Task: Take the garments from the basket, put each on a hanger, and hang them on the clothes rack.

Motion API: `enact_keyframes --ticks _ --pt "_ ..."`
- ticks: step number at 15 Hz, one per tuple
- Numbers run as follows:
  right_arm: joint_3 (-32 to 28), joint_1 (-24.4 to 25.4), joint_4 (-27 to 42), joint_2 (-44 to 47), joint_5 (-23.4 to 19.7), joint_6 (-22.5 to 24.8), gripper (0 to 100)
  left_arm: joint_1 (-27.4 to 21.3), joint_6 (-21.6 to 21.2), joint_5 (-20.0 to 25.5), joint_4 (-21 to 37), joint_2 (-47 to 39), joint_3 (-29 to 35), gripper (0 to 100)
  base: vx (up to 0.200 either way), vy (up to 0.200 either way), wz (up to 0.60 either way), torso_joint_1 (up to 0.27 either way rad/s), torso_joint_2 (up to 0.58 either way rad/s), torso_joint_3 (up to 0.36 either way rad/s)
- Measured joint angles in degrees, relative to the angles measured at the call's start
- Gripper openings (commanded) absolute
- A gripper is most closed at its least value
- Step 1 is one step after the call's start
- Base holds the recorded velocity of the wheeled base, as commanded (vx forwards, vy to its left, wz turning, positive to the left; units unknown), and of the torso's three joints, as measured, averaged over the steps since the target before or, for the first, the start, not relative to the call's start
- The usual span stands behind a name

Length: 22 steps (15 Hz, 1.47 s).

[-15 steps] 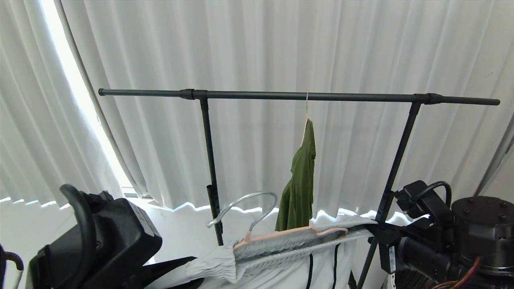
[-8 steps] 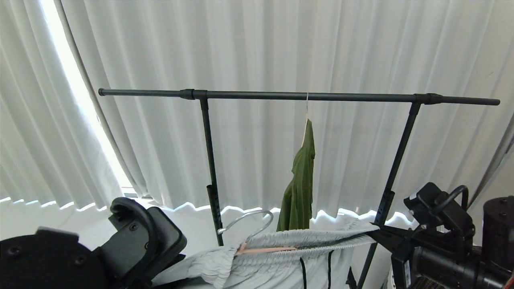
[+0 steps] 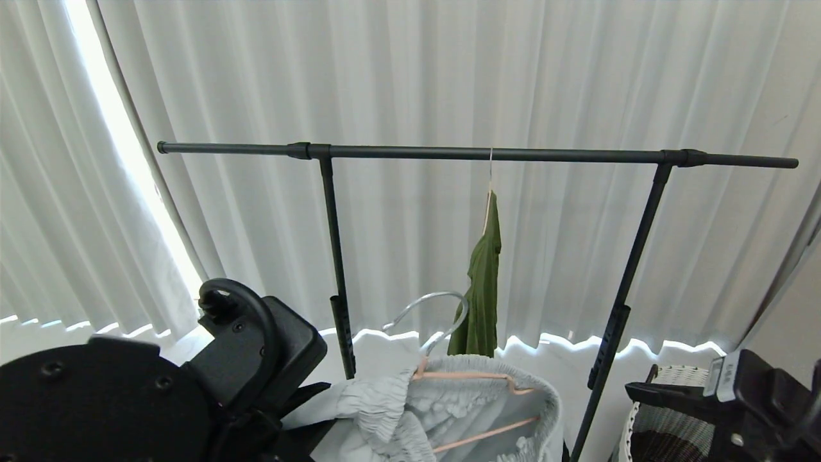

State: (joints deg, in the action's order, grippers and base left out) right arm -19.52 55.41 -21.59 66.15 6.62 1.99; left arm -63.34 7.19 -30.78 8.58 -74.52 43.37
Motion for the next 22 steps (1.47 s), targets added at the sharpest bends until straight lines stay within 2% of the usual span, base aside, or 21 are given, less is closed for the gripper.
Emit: enact_keyframes --ticks 4,7,9,11,17,21,22 --pt "-1.0 0.7 1.1 -3.3 -6.7 4.7 100 -4.4 0.0 0.4 -2.8 0.0 -1.8 0 0.0 0.0 0.0 0.0 0.0 0.0" --pt "-3.5 0.7 1.1 -0.8 -12.0 10.3 100 -8.5 -0.1 1.0 -5.7 0.0 -4.0 0 0.0 0.0 0.0 0.0 0.0 0.0" --pt "-5.0 0.7 1.2 2.0 -16.1 14.0 100 -11.1 -0.3 3.5 -7.8 -0.1 -4.3 0 0.0 0.0 0.0 0.0 0.0 0.0" --pt "-5.6 1.0 1.2 4.7 -18.3 17.0 100 -12.3 -0.4 4.2 -8.3 -0.1 -4.3 0 0.0 0.0 0.0 0.0 0.0 0.0" --pt "-6.4 5.3 3.0 7.7 -18.8 17.1 100 -14.0 -1.3 4.3 -9.6 -0.8 -4.4 0 0.0 0.0 0.0 0.0 0.0 0.0" --pt "-8.5 7.4 6.1 8.0 -18.8 14.3 100 -14.3 -1.4 4.3 -12.6 -2.2 -4.4 0 0.0 0.0 0.0 0.0 0.0 0.0" --pt "-8.6 7.5 6.6 8.0 -18.8 14.2 0 -14.3 -1.4 4.4 -12.8 -2.4 -4.4 0 0.0 0.0 0.0 0.0 0.0 0.0"
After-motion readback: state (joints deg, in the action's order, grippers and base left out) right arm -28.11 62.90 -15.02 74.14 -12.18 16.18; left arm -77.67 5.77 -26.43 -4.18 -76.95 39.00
